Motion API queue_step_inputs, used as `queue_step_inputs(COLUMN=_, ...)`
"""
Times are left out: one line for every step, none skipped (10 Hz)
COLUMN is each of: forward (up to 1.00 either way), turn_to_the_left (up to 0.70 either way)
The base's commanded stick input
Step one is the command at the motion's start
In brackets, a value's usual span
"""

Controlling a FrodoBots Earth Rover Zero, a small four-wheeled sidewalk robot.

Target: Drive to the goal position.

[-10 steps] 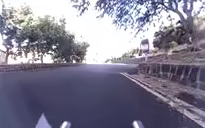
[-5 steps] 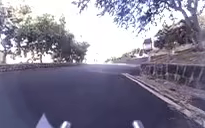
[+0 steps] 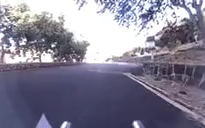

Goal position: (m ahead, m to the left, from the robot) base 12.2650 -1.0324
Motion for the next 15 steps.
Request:
queue_step_inputs(forward=0.69, turn_to_the_left=0.03)
queue_step_inputs(forward=0.69, turn_to_the_left=0.03)
queue_step_inputs(forward=0.69, turn_to_the_left=0.03)
queue_step_inputs(forward=0.69, turn_to_the_left=0.03)
queue_step_inputs(forward=0.69, turn_to_the_left=0.03)
queue_step_inputs(forward=0.69, turn_to_the_left=0.03)
queue_step_inputs(forward=0.69, turn_to_the_left=0.03)
queue_step_inputs(forward=0.69, turn_to_the_left=0.03)
queue_step_inputs(forward=0.69, turn_to_the_left=0.03)
queue_step_inputs(forward=0.69, turn_to_the_left=0.03)
queue_step_inputs(forward=0.69, turn_to_the_left=0.03)
queue_step_inputs(forward=0.69, turn_to_the_left=0.03)
queue_step_inputs(forward=0.69, turn_to_the_left=0.03)
queue_step_inputs(forward=0.69, turn_to_the_left=0.03)
queue_step_inputs(forward=0.69, turn_to_the_left=0.03)
